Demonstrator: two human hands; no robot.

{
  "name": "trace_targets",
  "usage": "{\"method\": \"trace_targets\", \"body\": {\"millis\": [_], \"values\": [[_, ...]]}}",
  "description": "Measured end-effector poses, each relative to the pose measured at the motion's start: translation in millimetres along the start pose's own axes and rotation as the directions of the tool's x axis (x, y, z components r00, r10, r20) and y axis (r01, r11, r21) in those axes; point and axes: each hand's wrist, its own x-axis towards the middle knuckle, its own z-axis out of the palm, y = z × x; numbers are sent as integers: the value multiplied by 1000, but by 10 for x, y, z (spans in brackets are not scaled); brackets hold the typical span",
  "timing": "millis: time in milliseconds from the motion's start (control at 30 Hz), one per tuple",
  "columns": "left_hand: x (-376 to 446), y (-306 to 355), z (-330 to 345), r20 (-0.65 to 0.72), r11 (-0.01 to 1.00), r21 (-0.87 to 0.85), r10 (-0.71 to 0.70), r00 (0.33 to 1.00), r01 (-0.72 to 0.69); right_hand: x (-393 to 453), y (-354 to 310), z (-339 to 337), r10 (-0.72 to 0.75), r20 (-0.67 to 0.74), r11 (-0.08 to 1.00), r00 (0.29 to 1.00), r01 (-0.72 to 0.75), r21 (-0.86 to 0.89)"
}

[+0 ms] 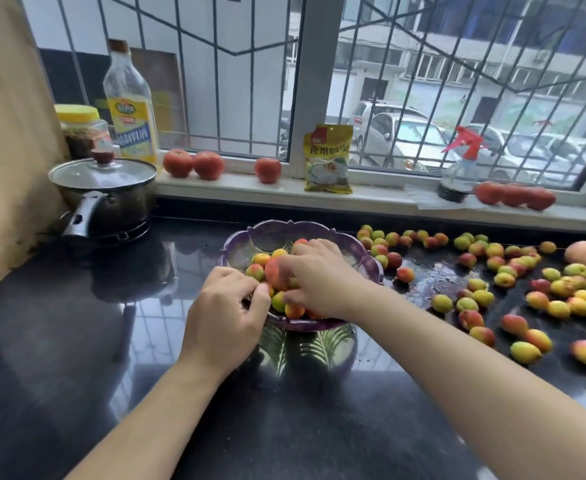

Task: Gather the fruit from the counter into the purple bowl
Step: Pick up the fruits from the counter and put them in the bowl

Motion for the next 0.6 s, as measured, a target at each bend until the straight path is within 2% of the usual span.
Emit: {"method": "trace_targets", "body": {"millis": [100, 167, 233, 300, 367, 433, 533, 600], "values": [[-6, 12, 8, 14, 1000, 16, 8, 1000, -9, -93, 62, -29, 67, -7, 991, 998, -66, 118], [-7, -4, 17, 25, 1000, 19, 14, 1000, -14, -281, 133, -61, 180, -133, 933, 975, -126, 338], [-12, -10, 28, 31, 1000, 29, 7, 999, -8, -577, 249, -58, 348, -314, 857, 883, -164, 489], [-21, 4, 49, 42, 997, 74, 2, 999, -6, -936, 377, -3, 501, -413, 812, 760, -247, 530], [-38, 42, 78, 38, 990, 140, 17, 999, -23, -1275, 524, 122, 603, -398, 776, 691, -394, 492], [-71, 114, 114, 21, 981, 189, 48, 999, -51, -1561, 676, 293, 661, -367, 749, 654, -554, 362], [-129, 246, 148, -15, 971, 226, 81, 997, -76, -1841, 917, 486, 688, -387, 709, 614, -683, 175], [-142, 292, 148, -29, 972, 220, 88, 996, -79, -1932, 1032, 544, 754, -381, 627, 535, -759, 175]]}}
